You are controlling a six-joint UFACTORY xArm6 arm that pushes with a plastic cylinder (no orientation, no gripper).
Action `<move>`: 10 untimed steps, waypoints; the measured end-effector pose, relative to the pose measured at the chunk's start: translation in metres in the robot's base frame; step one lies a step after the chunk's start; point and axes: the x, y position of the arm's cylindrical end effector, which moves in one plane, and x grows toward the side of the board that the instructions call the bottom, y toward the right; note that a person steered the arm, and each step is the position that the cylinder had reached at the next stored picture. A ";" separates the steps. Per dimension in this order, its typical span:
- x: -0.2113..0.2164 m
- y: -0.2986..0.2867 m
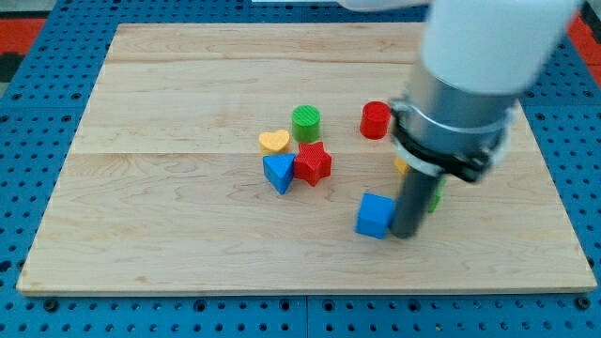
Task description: Push the green star to the right of the blue block
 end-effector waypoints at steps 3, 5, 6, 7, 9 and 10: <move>0.018 0.077; -0.033 0.089; -0.026 0.046; -0.023 0.041; -0.031 0.028; -0.052 0.119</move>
